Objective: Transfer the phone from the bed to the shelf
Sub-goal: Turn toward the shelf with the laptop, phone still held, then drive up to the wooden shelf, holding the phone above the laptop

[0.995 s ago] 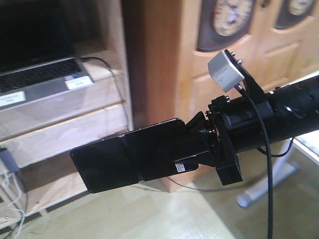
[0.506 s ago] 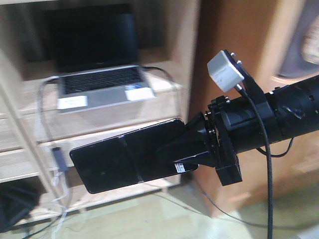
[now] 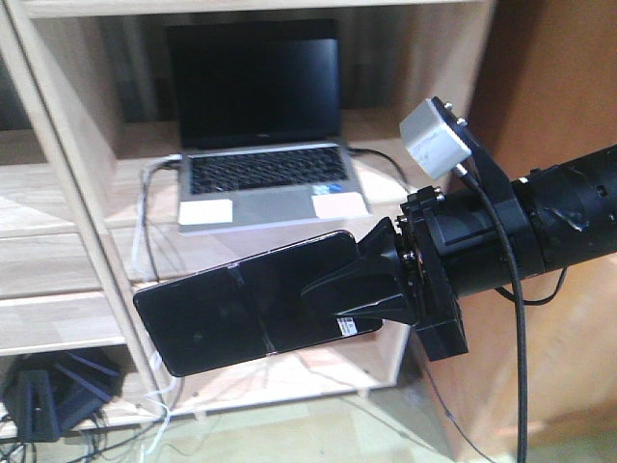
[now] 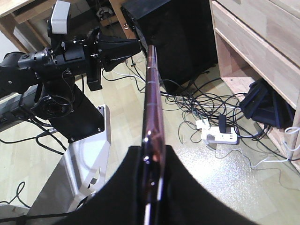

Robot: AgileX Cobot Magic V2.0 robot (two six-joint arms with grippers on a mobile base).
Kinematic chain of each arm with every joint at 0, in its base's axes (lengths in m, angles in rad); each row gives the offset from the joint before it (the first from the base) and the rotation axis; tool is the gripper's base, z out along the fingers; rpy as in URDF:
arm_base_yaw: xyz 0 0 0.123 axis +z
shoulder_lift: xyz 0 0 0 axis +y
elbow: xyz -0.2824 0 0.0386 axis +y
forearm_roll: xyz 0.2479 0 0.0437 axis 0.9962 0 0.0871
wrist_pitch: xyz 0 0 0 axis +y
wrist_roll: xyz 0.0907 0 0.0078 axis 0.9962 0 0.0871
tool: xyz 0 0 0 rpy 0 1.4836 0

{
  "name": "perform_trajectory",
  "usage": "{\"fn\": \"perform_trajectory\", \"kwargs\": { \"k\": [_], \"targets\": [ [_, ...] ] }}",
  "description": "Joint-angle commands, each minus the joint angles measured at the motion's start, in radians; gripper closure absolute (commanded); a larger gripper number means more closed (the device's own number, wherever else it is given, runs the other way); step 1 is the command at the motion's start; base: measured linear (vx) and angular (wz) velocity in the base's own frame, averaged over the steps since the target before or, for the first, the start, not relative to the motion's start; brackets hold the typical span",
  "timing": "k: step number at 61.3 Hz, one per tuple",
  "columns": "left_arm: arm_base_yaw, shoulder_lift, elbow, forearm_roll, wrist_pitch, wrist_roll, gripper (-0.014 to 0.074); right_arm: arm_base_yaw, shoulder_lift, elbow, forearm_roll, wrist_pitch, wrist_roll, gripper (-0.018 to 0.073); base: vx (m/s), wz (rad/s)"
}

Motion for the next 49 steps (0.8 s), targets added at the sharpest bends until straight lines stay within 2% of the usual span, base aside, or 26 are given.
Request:
{"fn": "perform_trajectory", "kwargs": {
  "k": [1,49],
  "targets": [
    [-0.003,-0.005,0.002,-0.010,-0.073,-0.004,0.0596,0.001,-0.034,-0.026,0.091,0.081,-0.007,0.0564,0.11,0.13],
    [-0.003,-0.005,0.002,-0.010,-0.073,-0.004,0.0596,0.001,-0.034,-0.026,0.091,0.081,-0.007,0.0564,0.13,0.04]
  ]
}}
